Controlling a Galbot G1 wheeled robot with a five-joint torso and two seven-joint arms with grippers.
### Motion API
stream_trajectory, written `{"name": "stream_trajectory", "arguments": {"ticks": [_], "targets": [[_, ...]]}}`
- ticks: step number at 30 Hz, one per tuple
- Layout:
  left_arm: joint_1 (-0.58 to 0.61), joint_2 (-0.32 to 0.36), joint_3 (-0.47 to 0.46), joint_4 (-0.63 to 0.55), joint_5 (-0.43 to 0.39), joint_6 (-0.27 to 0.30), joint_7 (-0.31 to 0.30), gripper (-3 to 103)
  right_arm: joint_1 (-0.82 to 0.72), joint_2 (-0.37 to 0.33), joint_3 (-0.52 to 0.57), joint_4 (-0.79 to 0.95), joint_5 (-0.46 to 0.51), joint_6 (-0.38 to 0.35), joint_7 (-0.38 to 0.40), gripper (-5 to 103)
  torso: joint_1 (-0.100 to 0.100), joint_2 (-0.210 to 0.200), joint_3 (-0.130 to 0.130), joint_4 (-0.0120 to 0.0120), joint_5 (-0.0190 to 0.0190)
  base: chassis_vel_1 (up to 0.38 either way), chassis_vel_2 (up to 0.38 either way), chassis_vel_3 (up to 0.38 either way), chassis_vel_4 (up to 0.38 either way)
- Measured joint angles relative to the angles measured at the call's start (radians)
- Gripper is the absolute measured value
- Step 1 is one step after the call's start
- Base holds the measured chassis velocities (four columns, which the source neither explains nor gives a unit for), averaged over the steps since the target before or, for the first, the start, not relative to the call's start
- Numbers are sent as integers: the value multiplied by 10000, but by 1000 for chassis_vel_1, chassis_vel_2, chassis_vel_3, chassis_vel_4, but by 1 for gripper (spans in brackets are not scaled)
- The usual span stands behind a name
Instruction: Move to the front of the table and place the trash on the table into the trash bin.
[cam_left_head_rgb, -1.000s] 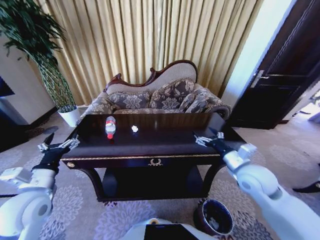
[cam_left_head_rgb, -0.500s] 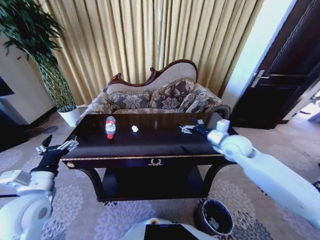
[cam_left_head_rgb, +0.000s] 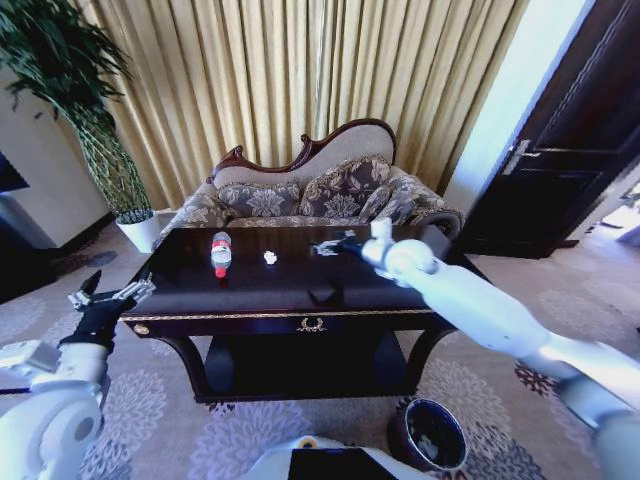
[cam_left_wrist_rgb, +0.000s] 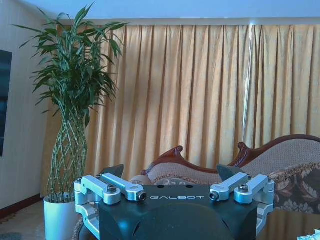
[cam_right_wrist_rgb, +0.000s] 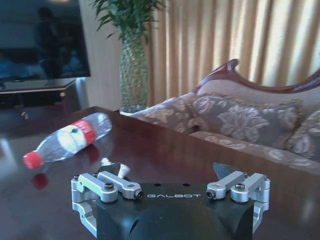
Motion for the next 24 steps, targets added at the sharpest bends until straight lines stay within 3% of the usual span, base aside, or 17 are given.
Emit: {"name": "stream_trajectory", "arguments": {"ticks": [8,24], "targets": [[-8,-30,53,-139,-2,14,-19,100,360,1129,-647,-415,-223,-87,32,100,0,0,0,3,0,0,0,0,0],[43,-146,18,-304,15,25,-36,100,698,2280,-1167,-1528,-551,-401,732,100,0,0,0,3,2,0,0,0,0]]}}
